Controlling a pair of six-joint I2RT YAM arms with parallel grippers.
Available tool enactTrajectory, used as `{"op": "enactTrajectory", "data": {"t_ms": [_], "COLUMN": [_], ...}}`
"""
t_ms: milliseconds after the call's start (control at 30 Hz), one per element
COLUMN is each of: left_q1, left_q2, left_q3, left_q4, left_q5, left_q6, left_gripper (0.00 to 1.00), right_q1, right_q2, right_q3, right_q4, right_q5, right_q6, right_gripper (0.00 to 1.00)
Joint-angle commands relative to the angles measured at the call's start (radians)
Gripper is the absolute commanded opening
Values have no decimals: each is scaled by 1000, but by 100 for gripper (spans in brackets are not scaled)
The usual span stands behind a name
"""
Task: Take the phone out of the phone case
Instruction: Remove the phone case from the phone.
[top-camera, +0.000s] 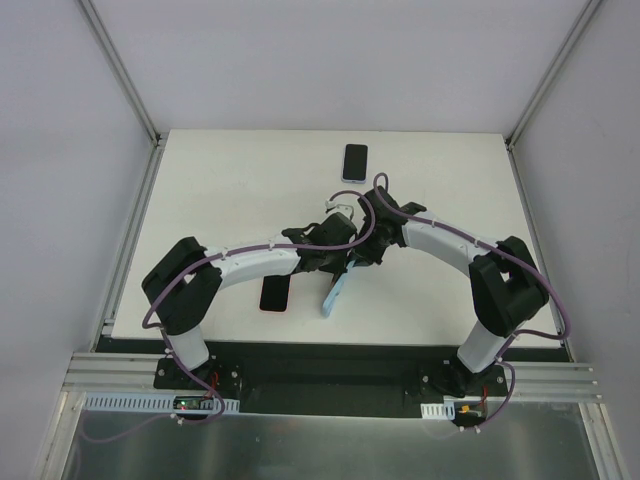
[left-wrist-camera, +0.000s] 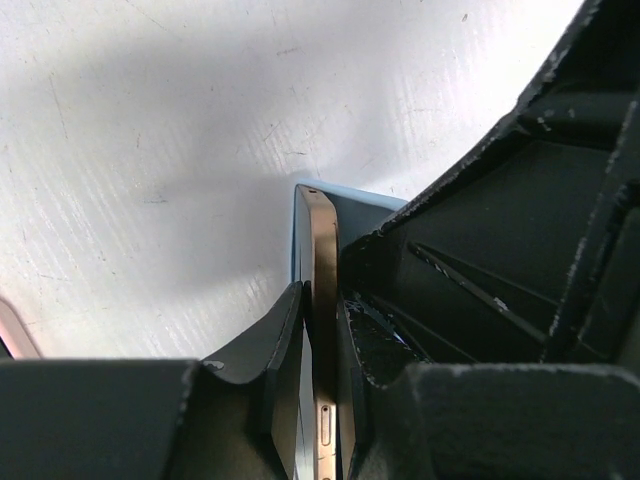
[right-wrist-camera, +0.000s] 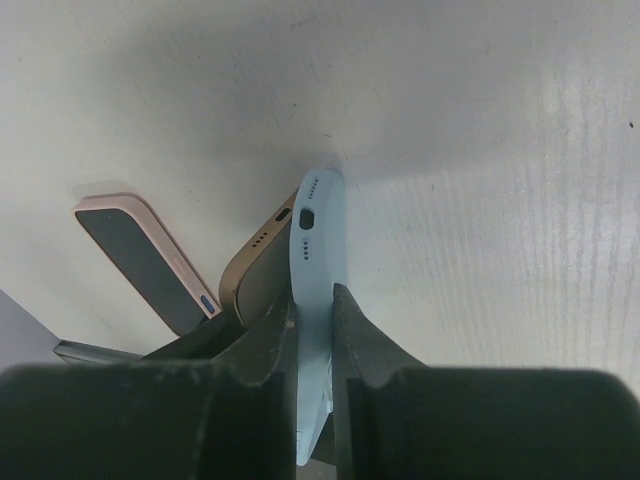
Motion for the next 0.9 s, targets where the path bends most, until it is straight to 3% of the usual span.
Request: {"op": "enactTrajectory", "data": {"t_ms": [0, 33, 200, 600, 867], "left_q1": [55, 54, 58, 167, 184], "left_q2": [201, 207, 184, 77, 31], "left_q3": [-108, -106, -105, -120, -103], "left_q4": [-287, -289, -299, -315, -318], "left_q5": [-146, -147, -166, -163, -146], "left_q6": [41, 41, 31, 3, 17], "left_gripper": [5, 0, 0, 0, 0], "right_q1": [23, 25, 23, 8, 11], "right_q2": [-41, -37, -23, -231, -275], "right_q3": [52, 50, 31, -209, -266], "right_q4": [-146, -145, -175, -208, -217], "right_q5": [-77, -77, -48, 30, 41], "right_q6": [-56, -61, -90, -141, -153], "right_gripper": [1, 1, 1, 1, 1]}}
